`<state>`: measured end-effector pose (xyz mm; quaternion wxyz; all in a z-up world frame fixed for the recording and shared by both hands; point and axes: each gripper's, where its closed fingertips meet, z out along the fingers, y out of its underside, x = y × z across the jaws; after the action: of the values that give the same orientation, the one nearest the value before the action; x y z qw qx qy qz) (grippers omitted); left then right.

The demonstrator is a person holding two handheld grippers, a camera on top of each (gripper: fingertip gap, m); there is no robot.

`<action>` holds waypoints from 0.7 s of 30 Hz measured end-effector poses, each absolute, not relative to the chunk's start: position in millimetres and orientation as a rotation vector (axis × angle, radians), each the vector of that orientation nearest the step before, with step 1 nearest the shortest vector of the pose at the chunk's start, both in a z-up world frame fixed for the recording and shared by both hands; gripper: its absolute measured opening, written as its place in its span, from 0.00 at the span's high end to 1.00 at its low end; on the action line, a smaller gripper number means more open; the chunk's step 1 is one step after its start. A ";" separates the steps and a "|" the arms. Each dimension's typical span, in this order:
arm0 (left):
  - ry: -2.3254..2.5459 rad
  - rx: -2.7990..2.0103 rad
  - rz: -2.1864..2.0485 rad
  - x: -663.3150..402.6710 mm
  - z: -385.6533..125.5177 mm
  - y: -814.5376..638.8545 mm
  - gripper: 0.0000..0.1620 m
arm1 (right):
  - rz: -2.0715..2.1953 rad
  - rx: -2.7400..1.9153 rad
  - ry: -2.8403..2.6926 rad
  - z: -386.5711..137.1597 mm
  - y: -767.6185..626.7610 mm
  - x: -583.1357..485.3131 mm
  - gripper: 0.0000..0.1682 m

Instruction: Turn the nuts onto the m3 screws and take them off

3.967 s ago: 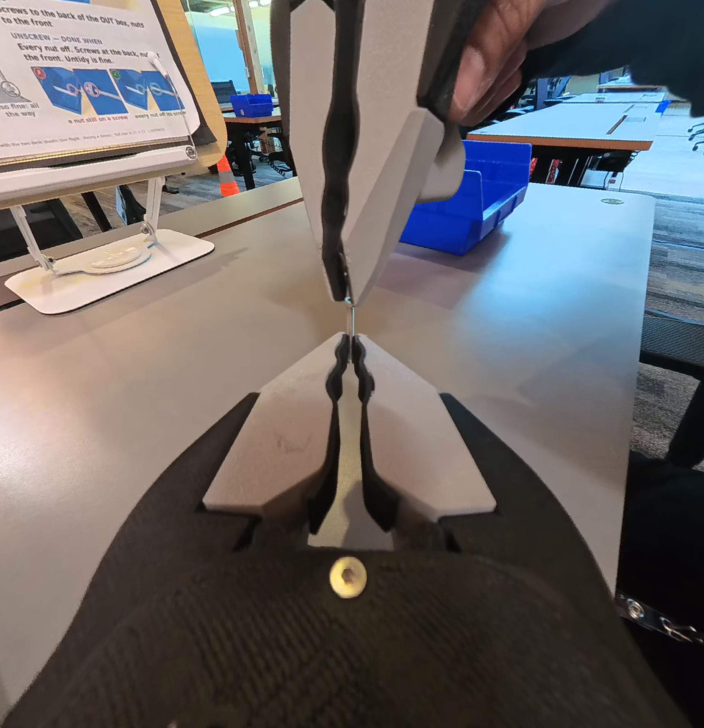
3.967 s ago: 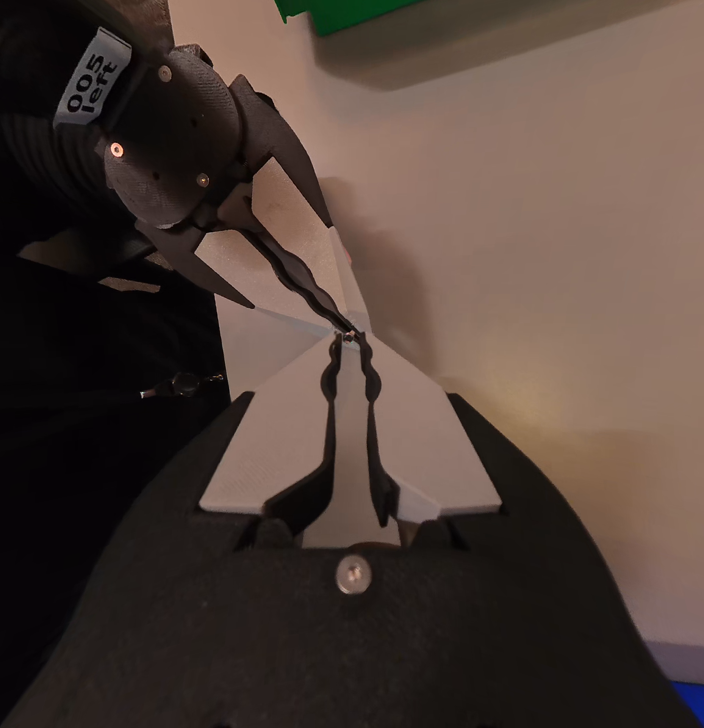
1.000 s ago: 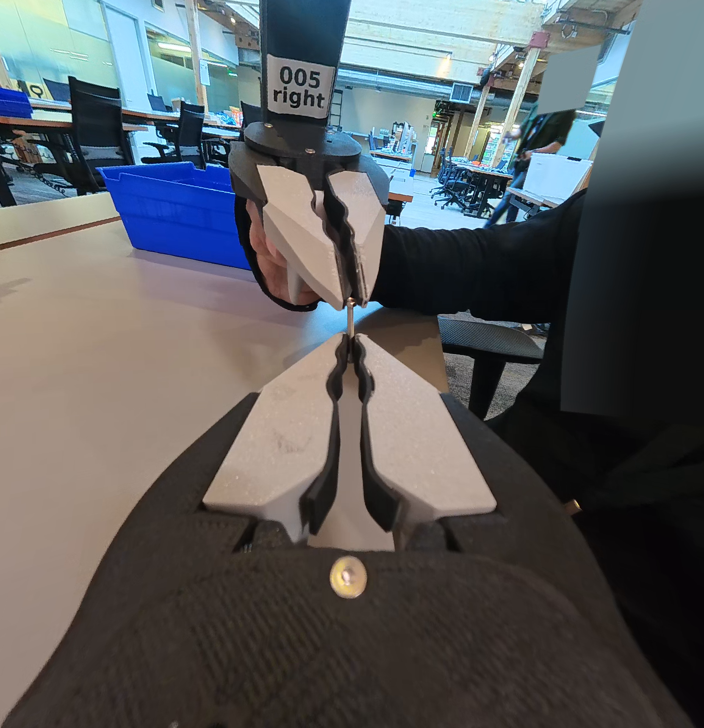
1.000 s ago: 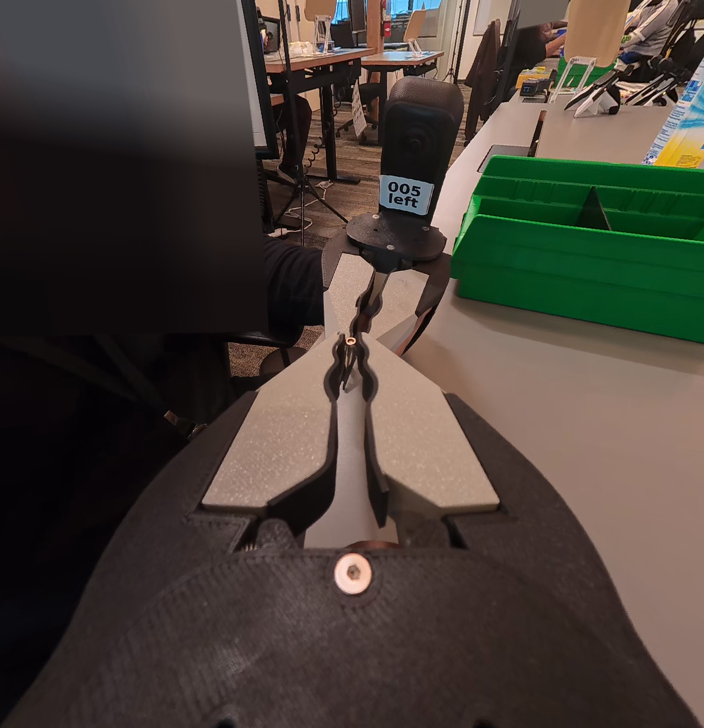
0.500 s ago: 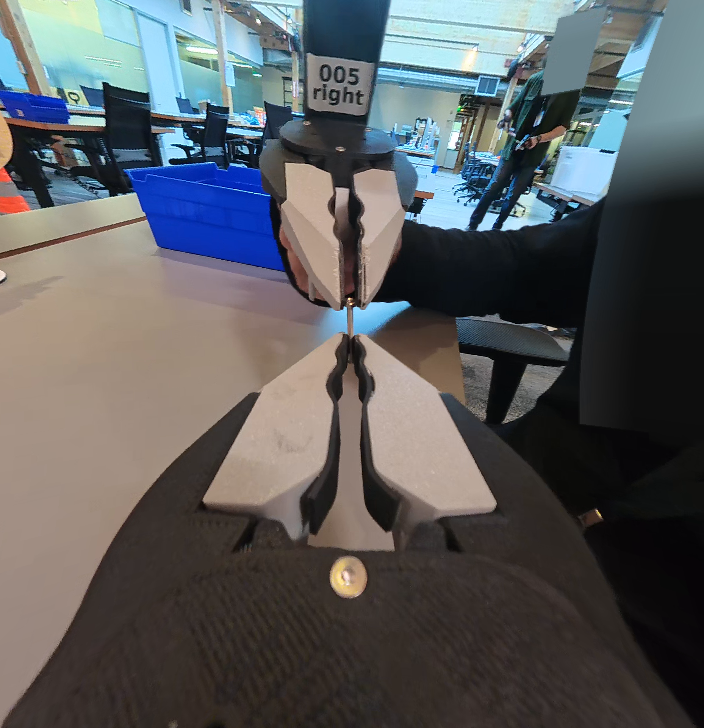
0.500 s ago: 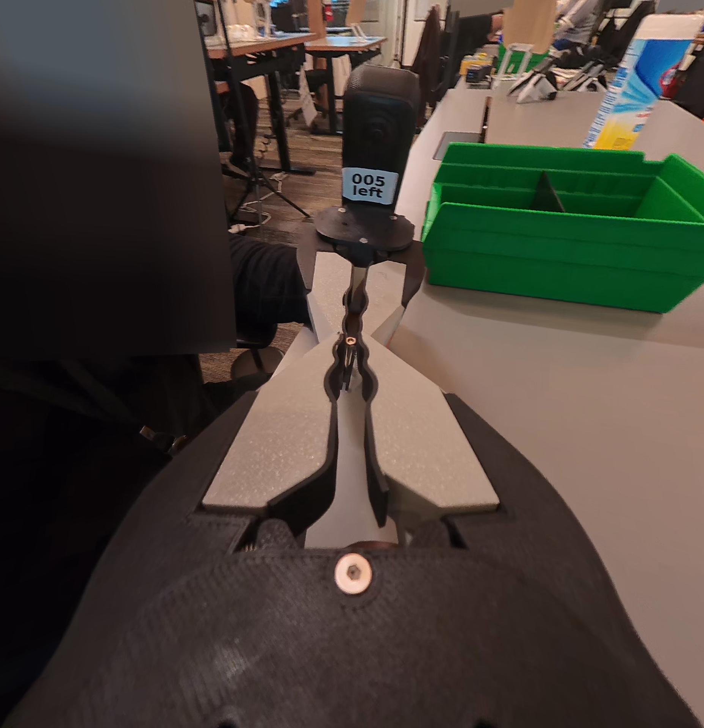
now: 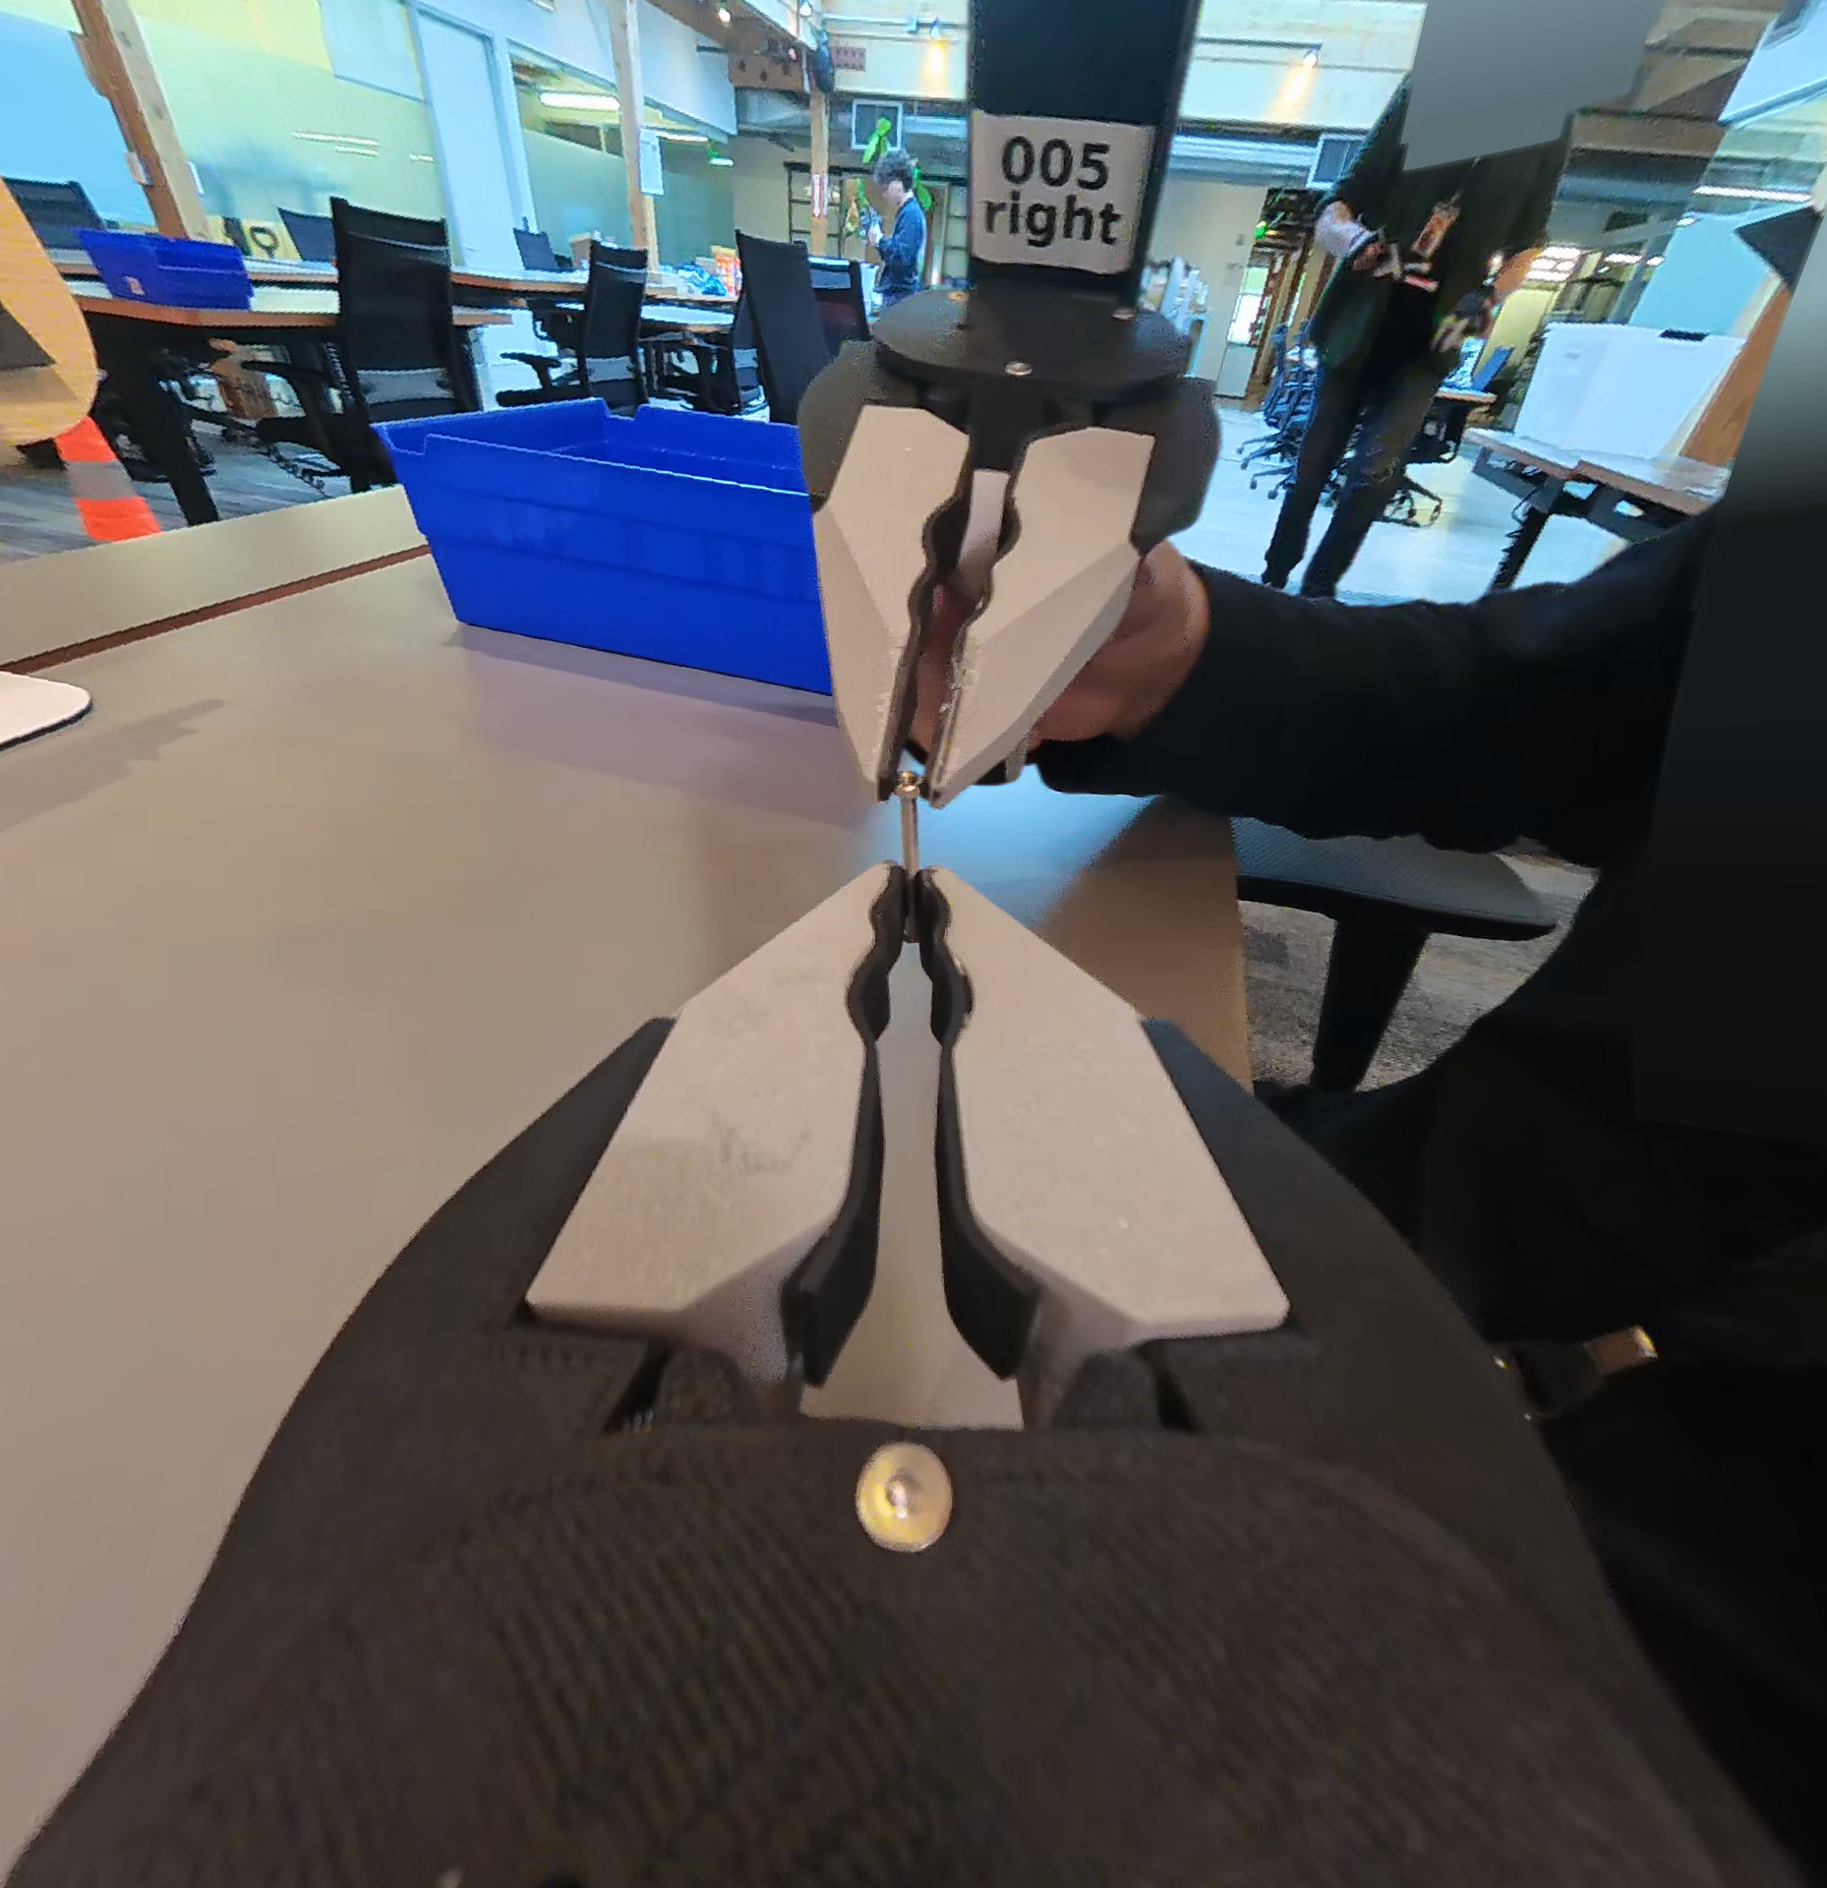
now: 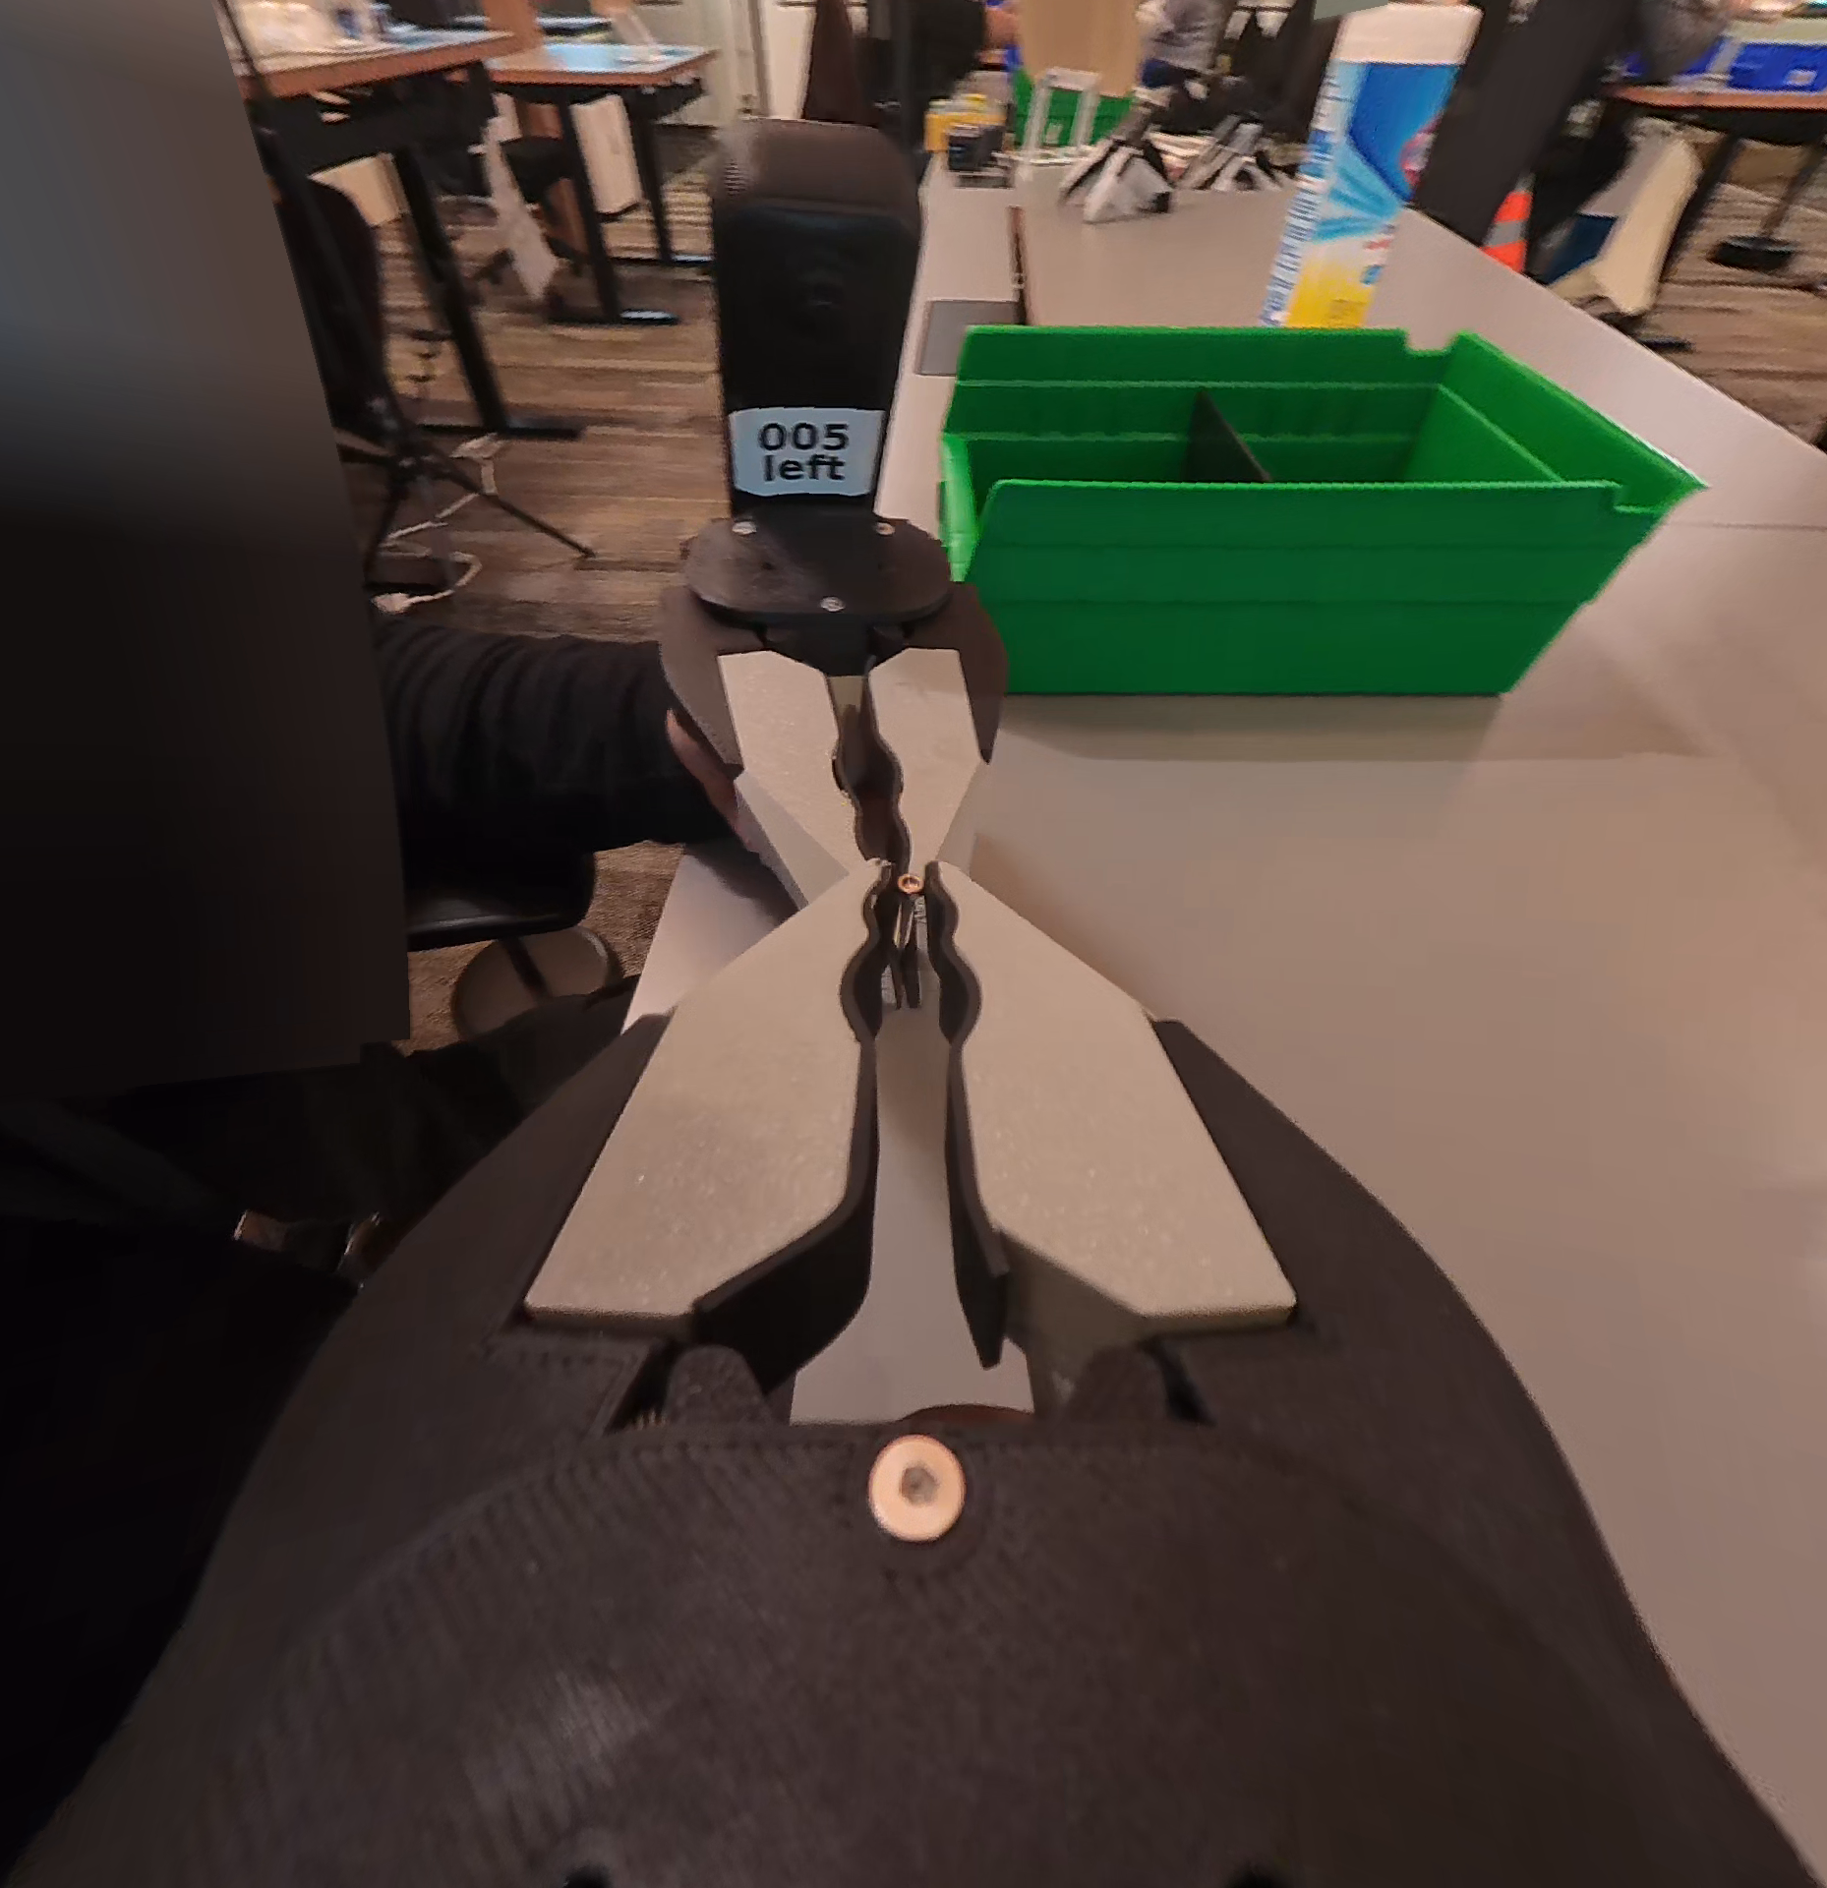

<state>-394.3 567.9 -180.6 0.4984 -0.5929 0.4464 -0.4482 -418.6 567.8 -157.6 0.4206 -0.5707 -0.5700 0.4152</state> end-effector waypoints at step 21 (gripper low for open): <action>0.931 -1.535 -0.901 -396.2 -185.6 590.2 1.00 | 0.804 -1.678 -1.019 -162.1 590.9 -419.0 0.99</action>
<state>-396.2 590.2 -185.6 0.5365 -0.6449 0.3912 -0.3784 -419.0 590.9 -162.1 0.4882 -0.6903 -0.4192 0.3307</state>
